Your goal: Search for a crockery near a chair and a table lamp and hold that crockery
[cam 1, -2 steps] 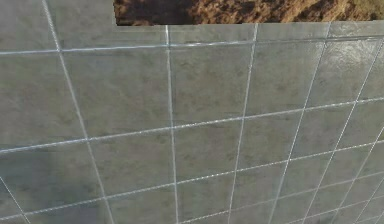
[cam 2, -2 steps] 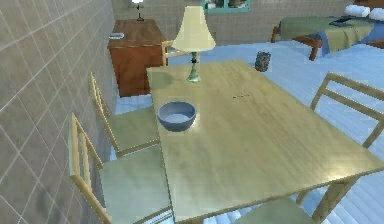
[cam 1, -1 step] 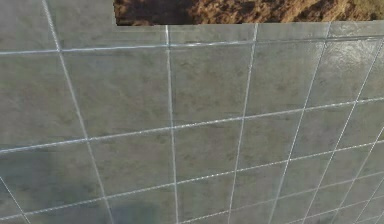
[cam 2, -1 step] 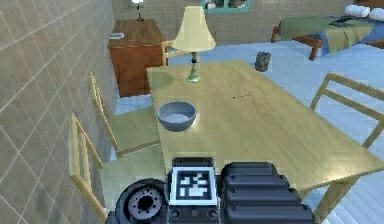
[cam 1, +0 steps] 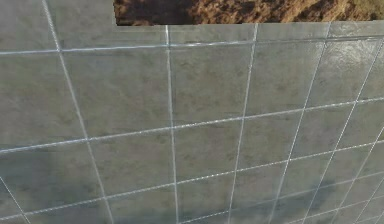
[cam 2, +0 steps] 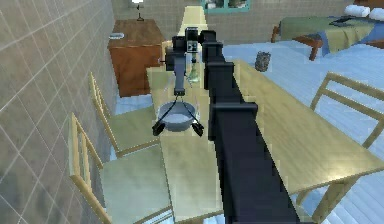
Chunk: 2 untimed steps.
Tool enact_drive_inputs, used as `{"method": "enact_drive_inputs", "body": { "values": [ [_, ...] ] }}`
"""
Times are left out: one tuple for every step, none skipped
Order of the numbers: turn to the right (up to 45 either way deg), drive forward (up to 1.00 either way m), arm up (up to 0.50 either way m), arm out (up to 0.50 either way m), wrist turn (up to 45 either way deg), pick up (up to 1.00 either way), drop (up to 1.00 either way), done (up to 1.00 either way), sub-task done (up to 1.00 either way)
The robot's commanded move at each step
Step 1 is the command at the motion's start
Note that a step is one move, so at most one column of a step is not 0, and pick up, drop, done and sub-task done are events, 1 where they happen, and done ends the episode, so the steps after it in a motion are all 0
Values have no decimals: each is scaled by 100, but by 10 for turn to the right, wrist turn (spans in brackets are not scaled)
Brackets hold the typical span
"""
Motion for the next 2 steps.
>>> {"method": "enact_drive_inputs", "body": {
  "values": [
    [0, 0, 0, 0, 450, 0, 0, 0, 0],
    [0, 0, 0, 0, 450, 0, 0, 0, 0]
  ]
}}
